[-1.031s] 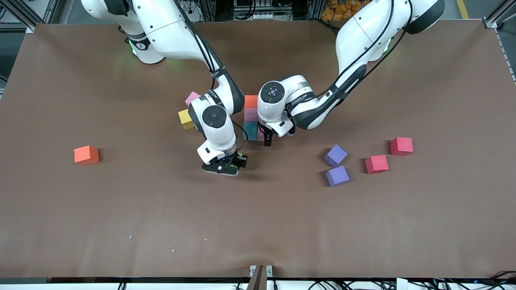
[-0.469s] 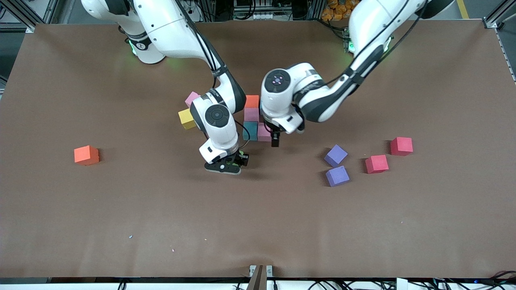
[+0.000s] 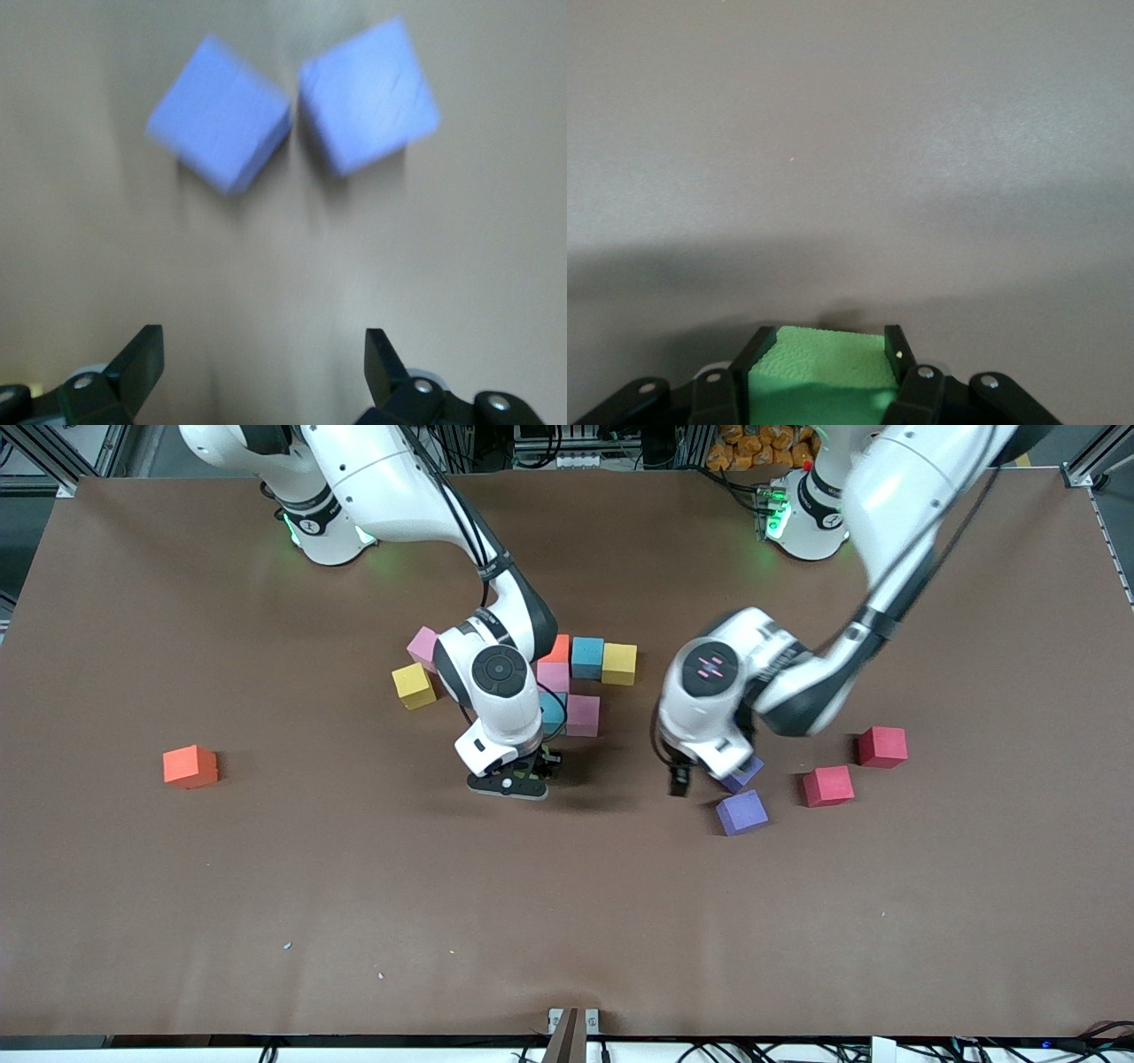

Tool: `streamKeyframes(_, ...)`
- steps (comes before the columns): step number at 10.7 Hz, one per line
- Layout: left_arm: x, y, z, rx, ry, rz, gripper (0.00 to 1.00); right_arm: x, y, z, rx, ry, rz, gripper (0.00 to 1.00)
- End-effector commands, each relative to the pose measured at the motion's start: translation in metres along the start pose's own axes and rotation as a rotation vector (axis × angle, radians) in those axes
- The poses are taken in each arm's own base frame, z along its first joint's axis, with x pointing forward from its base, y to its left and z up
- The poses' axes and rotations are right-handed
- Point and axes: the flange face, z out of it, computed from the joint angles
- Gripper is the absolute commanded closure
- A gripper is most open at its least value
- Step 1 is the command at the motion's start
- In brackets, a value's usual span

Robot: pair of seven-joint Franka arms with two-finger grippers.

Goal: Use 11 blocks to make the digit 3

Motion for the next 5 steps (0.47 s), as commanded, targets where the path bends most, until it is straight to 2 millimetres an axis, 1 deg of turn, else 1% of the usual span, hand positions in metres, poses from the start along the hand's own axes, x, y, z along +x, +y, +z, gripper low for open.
streamKeyframes(1,0.057,-0.012,0.002,0.017,0.008,0.15,0.0,-0.01,-0.012,0.002,0.01,-0.019,0.044,1.0)
streamKeyframes(2,0.076,-0.014,0.003,0.013,-0.002,0.205,0.0,-0.014,-0.016,0.002,0.014,-0.021,0.036,1.0)
streamKeyframes(3,0.09,-0.014,0.004,0.002,-0.018,0.251,0.0,-0.016,-0.016,0.005,0.011,-0.022,0.025,1.0)
streamKeyframes(4,0.096,-0.012,0.005,-0.007,-0.021,0.303,0.0,-0.025,-0.022,0.009,0.009,-0.028,0.008,1.0)
streamKeyframes(5,0.104,-0.013,0.009,0.0,-0.022,0.373,0.0,-0.029,-0.025,0.011,0.009,-0.026,0.0,1.0)
